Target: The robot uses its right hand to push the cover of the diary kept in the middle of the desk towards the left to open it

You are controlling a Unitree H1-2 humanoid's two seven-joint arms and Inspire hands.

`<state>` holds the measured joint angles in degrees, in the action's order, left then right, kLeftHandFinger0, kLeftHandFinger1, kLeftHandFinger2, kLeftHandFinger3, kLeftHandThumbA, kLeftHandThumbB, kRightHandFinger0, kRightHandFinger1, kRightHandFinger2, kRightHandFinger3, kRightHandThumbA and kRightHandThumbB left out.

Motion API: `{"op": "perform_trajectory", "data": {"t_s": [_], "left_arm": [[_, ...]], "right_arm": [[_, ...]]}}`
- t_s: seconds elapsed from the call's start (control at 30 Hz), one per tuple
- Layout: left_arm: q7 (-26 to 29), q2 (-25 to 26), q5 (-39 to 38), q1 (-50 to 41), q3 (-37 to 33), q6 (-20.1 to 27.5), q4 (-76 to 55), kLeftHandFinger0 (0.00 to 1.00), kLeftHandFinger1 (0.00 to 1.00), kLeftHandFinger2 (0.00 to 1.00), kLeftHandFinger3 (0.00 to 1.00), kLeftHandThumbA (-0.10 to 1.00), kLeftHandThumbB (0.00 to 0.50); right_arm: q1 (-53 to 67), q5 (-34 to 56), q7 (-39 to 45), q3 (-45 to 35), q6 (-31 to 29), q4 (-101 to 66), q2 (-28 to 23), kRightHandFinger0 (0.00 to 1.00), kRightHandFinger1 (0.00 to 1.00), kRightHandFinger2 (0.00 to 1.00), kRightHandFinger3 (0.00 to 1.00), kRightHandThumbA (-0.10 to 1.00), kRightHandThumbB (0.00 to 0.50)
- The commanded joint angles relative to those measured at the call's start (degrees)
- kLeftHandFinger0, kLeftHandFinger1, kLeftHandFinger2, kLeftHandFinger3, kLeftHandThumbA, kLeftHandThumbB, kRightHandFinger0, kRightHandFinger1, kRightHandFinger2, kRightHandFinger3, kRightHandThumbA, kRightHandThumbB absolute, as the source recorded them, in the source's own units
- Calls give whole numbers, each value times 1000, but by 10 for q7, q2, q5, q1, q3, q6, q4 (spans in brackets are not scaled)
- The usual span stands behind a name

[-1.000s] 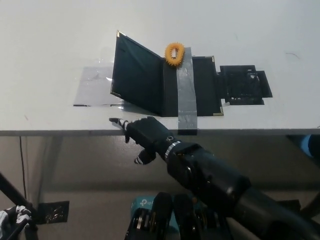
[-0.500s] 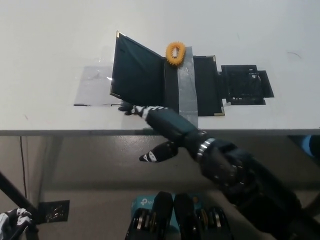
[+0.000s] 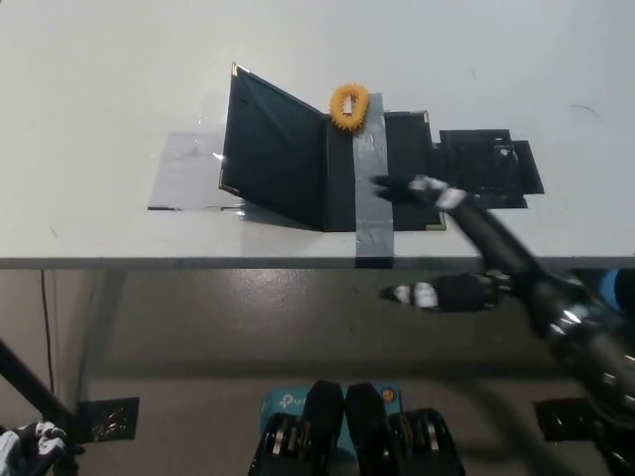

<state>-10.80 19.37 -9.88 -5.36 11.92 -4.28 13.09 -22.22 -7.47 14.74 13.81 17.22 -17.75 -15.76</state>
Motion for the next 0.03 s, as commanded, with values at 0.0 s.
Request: {"op": "perform_trajectory", "data": {"t_s": [0.0], "left_arm": [[-13, 12, -37, -4, 28, 16, 5, 469, 493, 225, 297, 473, 500]], "right_arm": [[103, 326, -79, -265, 89, -106, 64, 675, 693, 686, 804, 1000, 194]]}}
